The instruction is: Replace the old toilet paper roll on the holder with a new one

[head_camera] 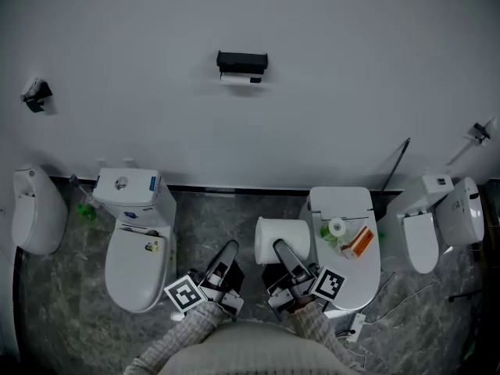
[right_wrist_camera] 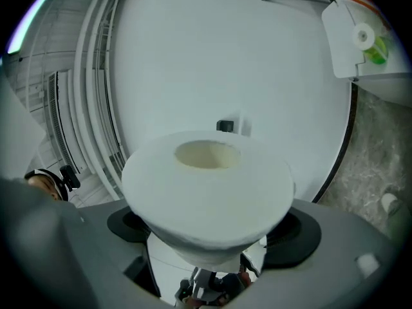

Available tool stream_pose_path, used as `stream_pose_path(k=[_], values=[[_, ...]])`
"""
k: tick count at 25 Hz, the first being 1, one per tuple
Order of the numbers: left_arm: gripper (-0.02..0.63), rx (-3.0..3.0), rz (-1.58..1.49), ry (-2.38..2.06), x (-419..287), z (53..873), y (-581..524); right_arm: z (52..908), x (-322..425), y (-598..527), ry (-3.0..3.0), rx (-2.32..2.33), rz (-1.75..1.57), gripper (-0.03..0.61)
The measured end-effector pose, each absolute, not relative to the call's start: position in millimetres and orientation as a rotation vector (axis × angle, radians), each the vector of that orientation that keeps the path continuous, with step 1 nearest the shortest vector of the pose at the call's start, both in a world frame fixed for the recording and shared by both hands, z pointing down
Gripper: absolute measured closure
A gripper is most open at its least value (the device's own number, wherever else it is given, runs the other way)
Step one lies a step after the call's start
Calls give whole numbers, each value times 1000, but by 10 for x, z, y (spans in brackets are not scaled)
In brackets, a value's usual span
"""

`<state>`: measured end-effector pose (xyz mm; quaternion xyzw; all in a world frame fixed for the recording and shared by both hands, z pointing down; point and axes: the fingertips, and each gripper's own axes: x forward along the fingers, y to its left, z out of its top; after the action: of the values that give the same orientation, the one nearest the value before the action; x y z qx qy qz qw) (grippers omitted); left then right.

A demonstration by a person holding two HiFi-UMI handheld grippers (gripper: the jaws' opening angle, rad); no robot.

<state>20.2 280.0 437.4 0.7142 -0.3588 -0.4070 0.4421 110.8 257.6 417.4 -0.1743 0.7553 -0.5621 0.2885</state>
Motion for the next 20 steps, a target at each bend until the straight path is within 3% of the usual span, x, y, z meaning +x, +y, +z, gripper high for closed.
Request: stream_pose_path(k=[20], values=[[604,1810,-987,-785,-673,4019,327,3929,200,329,1966,-546,-1445,78]])
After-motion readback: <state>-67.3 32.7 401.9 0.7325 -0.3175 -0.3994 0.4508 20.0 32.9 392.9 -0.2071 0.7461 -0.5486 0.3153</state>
